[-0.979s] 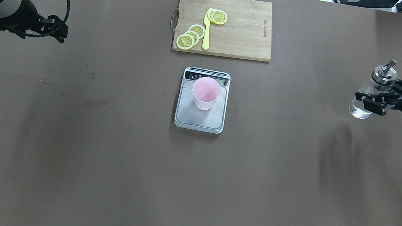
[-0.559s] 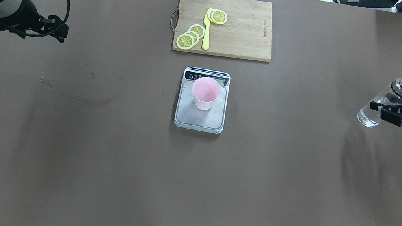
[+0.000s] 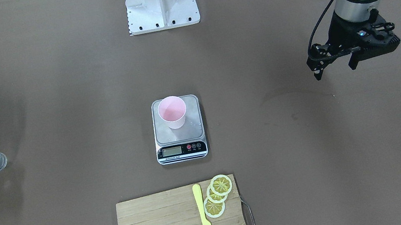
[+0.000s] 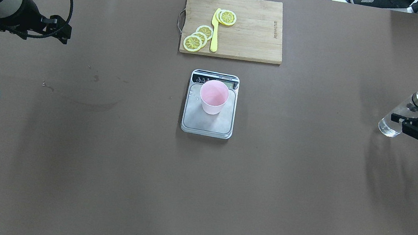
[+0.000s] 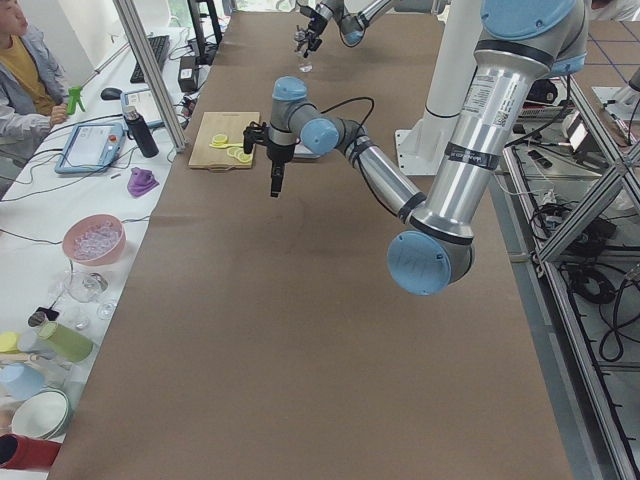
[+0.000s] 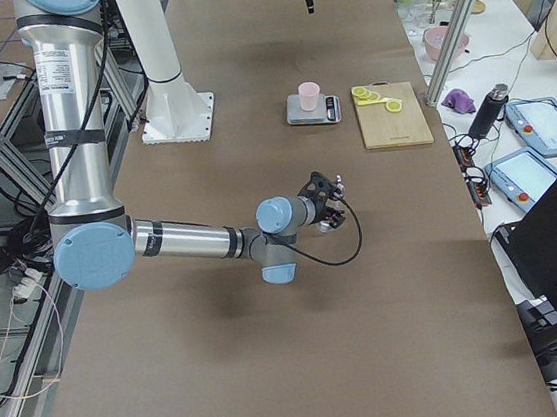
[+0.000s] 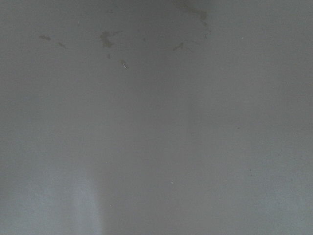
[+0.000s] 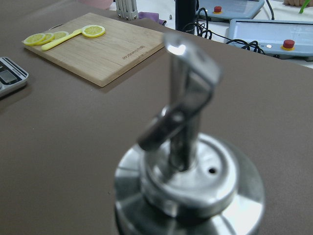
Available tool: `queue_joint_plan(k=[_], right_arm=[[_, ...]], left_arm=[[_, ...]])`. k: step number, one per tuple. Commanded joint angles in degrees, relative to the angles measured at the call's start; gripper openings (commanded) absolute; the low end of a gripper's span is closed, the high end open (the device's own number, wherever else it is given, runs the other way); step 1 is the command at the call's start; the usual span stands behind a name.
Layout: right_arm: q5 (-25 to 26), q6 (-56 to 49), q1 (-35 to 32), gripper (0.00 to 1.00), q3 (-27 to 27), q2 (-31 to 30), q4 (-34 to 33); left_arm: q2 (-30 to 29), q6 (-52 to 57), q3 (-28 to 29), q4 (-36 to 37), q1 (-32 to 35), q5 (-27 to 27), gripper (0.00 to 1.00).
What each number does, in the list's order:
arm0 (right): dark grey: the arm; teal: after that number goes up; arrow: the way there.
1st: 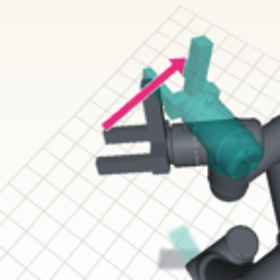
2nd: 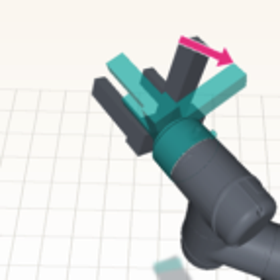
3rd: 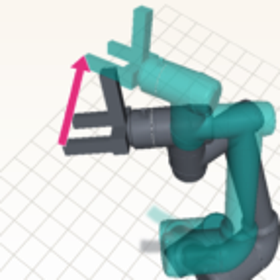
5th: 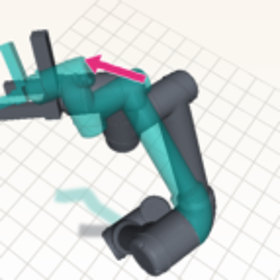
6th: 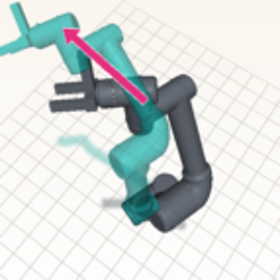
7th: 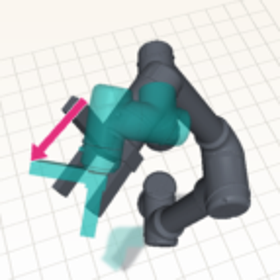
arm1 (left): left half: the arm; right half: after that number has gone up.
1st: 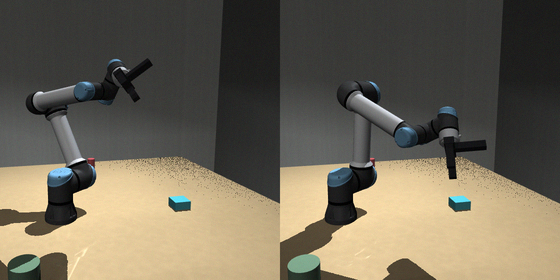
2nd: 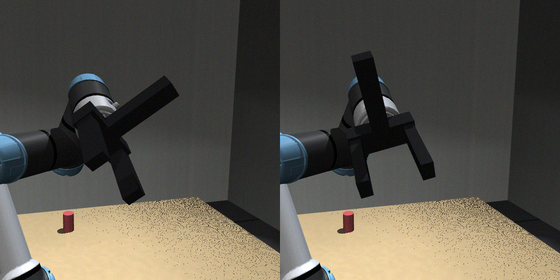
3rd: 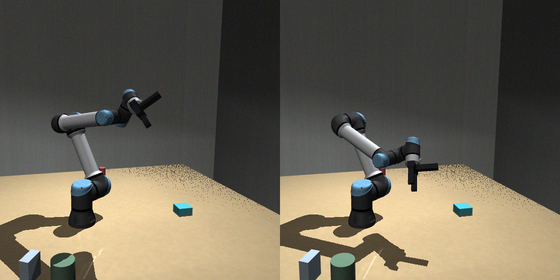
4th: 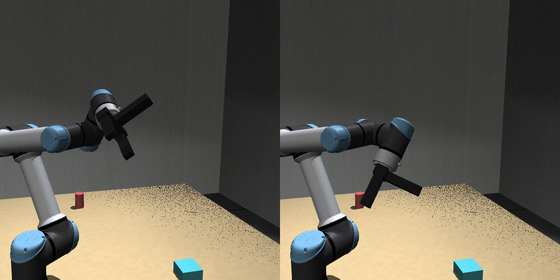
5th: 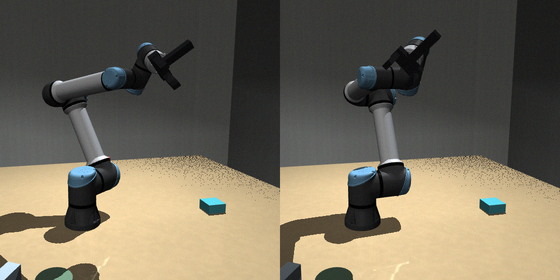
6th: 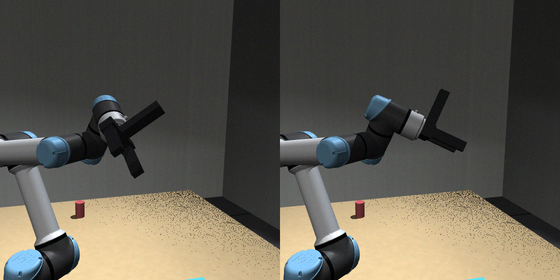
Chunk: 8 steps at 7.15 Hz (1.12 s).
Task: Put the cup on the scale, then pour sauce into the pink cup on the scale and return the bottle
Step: 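Lower the dispenser onto the table with the right gripper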
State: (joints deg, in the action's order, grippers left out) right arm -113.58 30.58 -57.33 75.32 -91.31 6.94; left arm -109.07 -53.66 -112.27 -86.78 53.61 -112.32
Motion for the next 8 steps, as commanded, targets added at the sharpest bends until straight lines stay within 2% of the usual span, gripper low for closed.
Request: queue_joint_plan(k=[1,3,5,6,8], right_arm=[[-0.2,-0.7,0.0,0.0,-1.0,-0.4,0.2],[-0.5,-0.7,0.0,0.0,-1.6,-0.3,0.3],[-0.7,-0.7,0.1,0.4,-2.0,-0.1,0.2],[-0.7,-0.6,0.1,0.48,-2.0,0.0,0.2],[-0.1,-0.5,0.1,0.83,-2.4,0.2,1.1]], left_arm=[[0.0,-0.1,-0.1,0.0,0.0,0.0,0.97],[-0.1,-0.1,-0.1,0.0,0.0,0.0,0.97],[-0.3,-0.1,0.1,0.1,0.0,0.0,0.97],[-0.4,-0.1,0.1,0.0,0.0,0.0,0.97],[-0.5,-0.3,0.2,0.1,-0.1,0.0,0.97]])
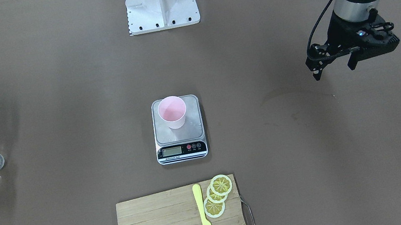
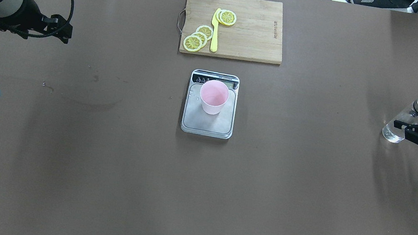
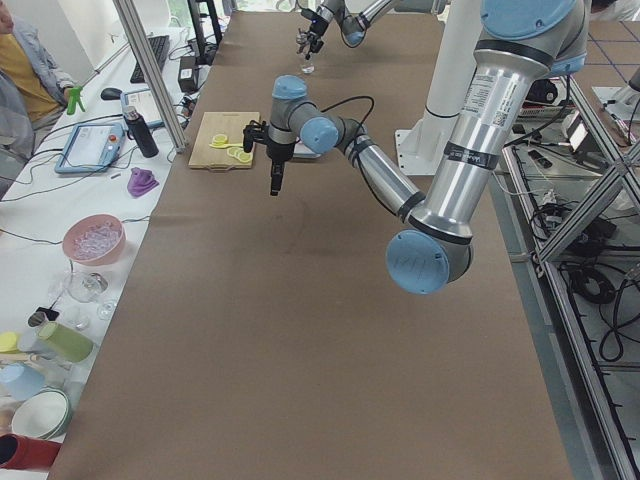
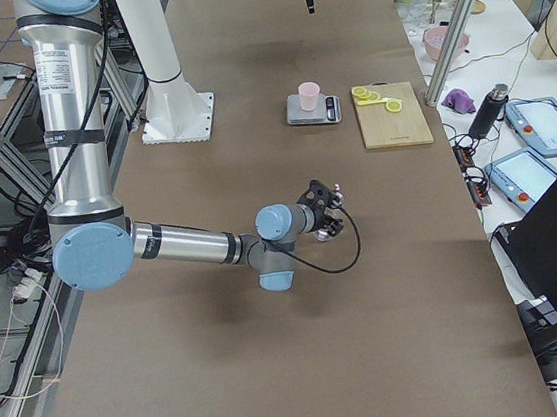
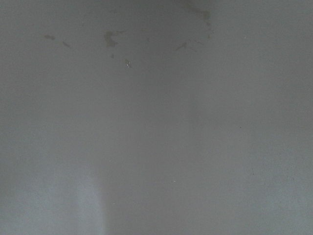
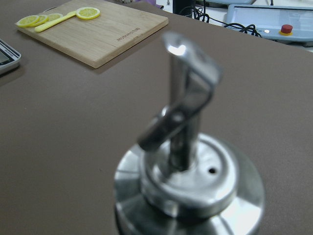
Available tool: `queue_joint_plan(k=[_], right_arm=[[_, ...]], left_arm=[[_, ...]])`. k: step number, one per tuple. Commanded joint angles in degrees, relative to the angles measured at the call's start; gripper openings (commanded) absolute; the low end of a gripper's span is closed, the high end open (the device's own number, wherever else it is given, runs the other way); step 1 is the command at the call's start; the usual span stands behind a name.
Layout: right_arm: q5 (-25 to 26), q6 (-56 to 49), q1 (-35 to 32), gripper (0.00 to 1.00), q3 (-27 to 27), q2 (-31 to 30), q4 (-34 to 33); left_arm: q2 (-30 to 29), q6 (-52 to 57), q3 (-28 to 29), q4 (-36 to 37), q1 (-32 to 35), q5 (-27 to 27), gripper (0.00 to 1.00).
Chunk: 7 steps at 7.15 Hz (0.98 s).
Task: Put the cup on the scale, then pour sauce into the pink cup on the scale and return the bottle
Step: 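Lower the dispenser onto the table with the right gripper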
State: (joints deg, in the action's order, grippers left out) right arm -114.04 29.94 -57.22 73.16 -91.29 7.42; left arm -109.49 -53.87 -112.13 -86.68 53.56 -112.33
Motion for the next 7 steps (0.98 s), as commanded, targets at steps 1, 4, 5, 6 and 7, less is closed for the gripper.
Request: queue_joint_plan(k=[1,4,5,6,7], right_arm=[[1.4,0.3,0.0,1.0,-1.1,0.1,1.2],[1.0,-0.1,0.0,1.0,-3.6,0.1,5.5],[0.7,-0.5,-0.2,1.0,-3.9,-0.4,5.7],[0.6,-0.5,-0.2,1.0,-3.6,-1.6,7.4],[0.4,-0.5,-0.2,1.0,-3.6,-4.0,10.2]], left_arm=[[-0.1,-0.1,0.2,0.1,0.0,0.0,0.97],[-0.1,-0.2,0.2,0.1,0.0,0.0,0.97],[-0.1,-0.3,0.2,0.1,0.0,0.0,0.97],[-0.1,-0.3,0.2,0.1,0.0,0.0,0.97],[-0.1,-0.3,0.2,0.1,0.0,0.0,0.97]])
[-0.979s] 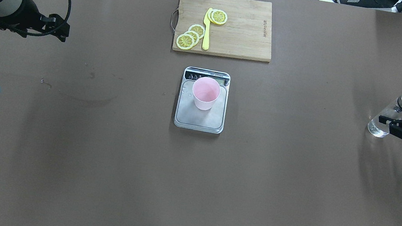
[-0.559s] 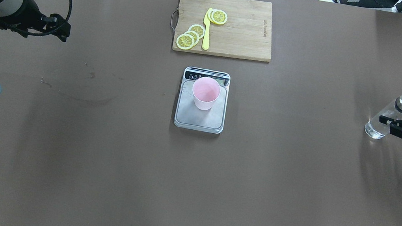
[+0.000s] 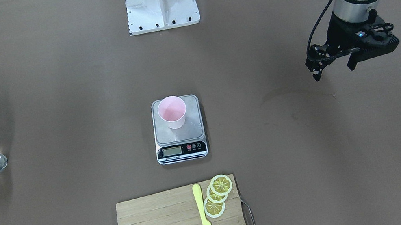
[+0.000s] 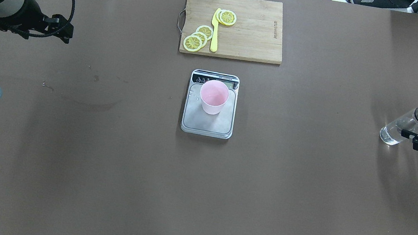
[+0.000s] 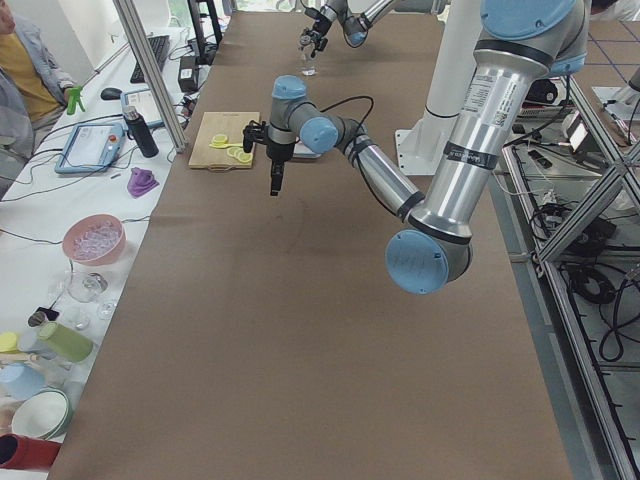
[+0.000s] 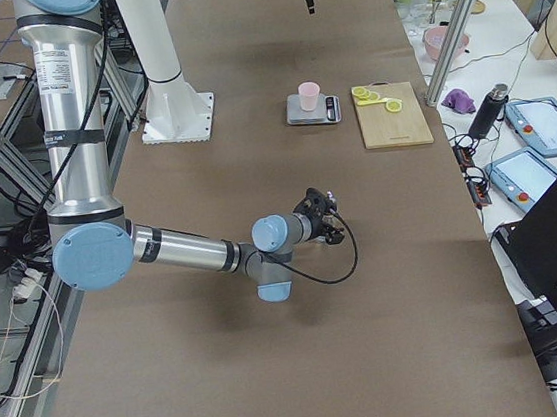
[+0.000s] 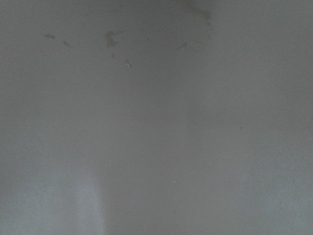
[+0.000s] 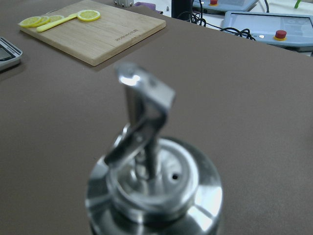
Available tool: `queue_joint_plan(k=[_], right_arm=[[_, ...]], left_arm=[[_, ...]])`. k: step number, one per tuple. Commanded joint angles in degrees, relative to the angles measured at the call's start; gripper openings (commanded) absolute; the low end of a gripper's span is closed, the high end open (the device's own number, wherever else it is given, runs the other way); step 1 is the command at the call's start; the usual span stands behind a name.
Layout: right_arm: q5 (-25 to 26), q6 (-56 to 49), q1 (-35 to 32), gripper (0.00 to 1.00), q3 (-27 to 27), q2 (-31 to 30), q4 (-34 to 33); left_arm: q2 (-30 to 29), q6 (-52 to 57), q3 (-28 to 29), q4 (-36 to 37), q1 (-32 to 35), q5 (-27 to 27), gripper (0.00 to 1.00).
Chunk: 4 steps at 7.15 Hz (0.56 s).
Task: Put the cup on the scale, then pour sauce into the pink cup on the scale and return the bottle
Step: 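Open the right gripper and withdraw it from the dispenser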
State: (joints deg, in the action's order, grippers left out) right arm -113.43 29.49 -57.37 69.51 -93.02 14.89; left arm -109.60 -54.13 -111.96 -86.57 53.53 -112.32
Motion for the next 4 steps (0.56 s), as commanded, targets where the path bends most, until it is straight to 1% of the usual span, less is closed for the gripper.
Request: queue_joint_plan(k=[1,3,4], right_arm=[[-0.3,-0.1,0.0,1.0,0.1,-4.3,5.2],[-4.7,-0.1,-0.5,1.0,-0.2,-7.6,9.3],[-6.3,-0.1,-1.3,1.0,-0.3,-8.0,9.9]], left_arm=[[0.0,0.0,-0.1,0.0,0.0,0.0,0.97],[0.0,0.0,-0.2,0.0,0.0,0.0,0.97],[0.1,0.0,-0.3,0.0,0.0,0.0,0.97]])
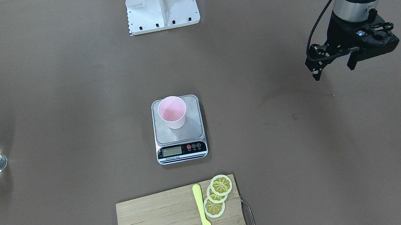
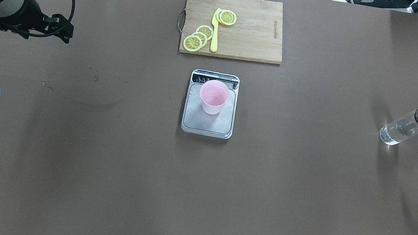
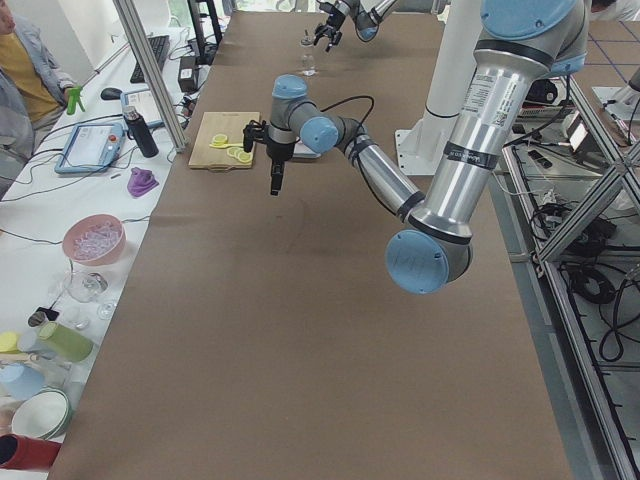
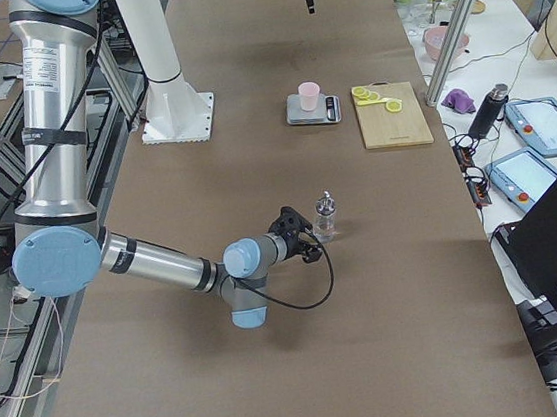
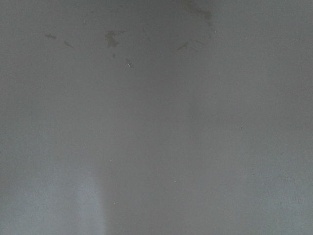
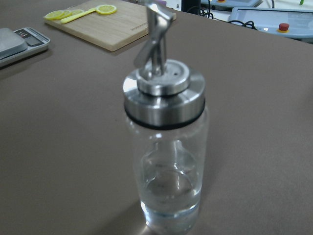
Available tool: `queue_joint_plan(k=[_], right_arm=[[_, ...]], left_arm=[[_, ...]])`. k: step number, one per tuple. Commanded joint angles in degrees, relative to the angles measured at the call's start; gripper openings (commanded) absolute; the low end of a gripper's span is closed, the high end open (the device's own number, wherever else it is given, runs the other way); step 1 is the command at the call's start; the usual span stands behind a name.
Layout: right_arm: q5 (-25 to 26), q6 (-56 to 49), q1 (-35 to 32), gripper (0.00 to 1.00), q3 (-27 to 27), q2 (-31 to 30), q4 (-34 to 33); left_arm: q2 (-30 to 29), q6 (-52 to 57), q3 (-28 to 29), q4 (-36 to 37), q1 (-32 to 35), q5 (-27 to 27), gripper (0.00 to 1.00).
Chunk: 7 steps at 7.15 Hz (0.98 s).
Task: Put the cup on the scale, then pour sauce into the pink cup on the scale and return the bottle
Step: 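Open the right gripper and withdraw it from the dispenser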
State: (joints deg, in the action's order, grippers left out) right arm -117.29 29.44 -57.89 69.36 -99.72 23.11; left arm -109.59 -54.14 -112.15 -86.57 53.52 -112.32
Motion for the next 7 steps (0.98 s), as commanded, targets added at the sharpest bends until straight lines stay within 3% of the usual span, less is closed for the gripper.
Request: queue_joint_plan(k=[1,3,7], right_arm=[[-3.5,0.1,-2.2,1.0,-0.2,-1.2,1.6],[-4.6,-0.8,-6.2,1.0,-1.4,0.0,0.7],[-5.8,-0.8,-13.5,1.0,-2.6,-0.9,-9.0]], left_arm=[[0.2,0.0,-0.1,0.0,0.0,0.0,0.97],[0.6,-0.1,-0.3,0.0,0.1,0.0,0.97],[0.7,-0.2,-0.1,0.1,0.1,-0.1,0.97]])
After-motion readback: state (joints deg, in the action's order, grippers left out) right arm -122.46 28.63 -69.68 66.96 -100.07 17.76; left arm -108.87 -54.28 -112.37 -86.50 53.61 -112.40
